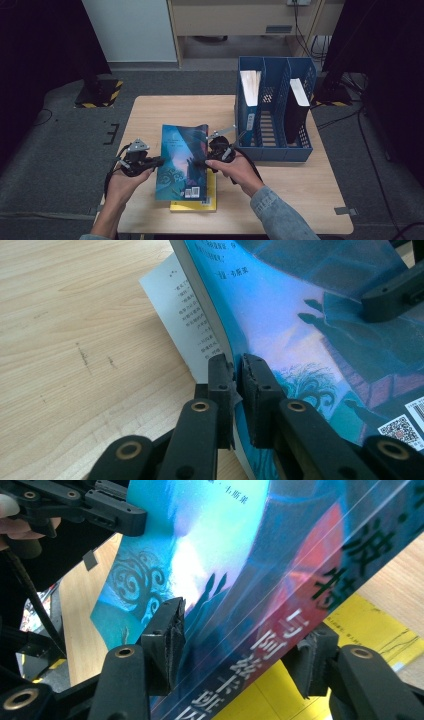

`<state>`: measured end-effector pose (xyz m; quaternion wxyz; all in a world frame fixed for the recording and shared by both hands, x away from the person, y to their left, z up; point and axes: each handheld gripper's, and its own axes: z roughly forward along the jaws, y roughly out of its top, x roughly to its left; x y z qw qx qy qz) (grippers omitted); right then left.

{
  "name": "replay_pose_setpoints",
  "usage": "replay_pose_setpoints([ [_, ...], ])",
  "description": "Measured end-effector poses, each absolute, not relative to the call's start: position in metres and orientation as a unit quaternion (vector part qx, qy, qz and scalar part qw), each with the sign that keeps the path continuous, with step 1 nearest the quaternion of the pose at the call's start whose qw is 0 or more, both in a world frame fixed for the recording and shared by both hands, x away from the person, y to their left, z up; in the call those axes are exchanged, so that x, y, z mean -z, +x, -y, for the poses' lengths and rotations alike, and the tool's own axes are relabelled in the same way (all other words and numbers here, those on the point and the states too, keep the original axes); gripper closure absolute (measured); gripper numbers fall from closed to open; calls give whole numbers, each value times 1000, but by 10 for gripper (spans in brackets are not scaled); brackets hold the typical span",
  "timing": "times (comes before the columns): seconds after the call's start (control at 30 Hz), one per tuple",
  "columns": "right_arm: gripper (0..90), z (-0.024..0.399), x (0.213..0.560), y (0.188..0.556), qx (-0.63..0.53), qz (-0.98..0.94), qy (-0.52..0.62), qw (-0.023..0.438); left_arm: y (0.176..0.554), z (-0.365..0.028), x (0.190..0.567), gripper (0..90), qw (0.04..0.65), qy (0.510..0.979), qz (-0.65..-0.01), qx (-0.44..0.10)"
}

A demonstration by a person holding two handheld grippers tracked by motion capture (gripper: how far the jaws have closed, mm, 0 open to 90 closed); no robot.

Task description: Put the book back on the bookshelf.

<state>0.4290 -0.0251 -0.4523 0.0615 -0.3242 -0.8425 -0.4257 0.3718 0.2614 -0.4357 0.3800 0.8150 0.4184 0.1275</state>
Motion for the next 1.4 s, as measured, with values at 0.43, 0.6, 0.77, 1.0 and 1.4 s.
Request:
replay_pose_setpoints([
  [0.43, 495, 25, 432, 437, 428, 845, -317, 39, 371, -259, 417, 835, 380, 819, -405, -145],
  [0.6, 497, 31, 423, 443, 440, 834, -332, 26, 370, -256, 413, 836, 381, 821, -400, -147],
  [0.77, 554, 33, 416, 448, 436, 838, -328, 11, 372, -254, 410, 837, 381, 821, -398, -151],
  [1.0, 558, 35, 401, 447, 447, 833, -324, 0, 372, -252, 402, 840, 384, 822, -389, -161],
  [1.4, 635, 40, 379, 454, 457, 825, -330, -27, 374, -248, 402, 839, 383, 822, -390, -161],
])
